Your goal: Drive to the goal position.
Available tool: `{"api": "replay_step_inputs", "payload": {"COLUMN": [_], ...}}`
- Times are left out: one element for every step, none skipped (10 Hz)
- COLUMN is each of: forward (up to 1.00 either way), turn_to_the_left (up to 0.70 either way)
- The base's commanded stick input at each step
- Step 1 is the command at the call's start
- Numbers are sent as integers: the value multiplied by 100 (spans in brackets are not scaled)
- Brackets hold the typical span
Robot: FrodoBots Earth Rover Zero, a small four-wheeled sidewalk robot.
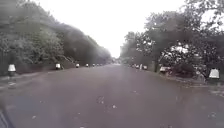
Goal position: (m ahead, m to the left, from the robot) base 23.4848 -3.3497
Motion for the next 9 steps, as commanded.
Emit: {"api": "replay_step_inputs", "payload": {"forward": [100,100,100,100,100,100,100,100,100], "turn_to_the_left": [0,0,0,0,0,0,0,0,0]}}
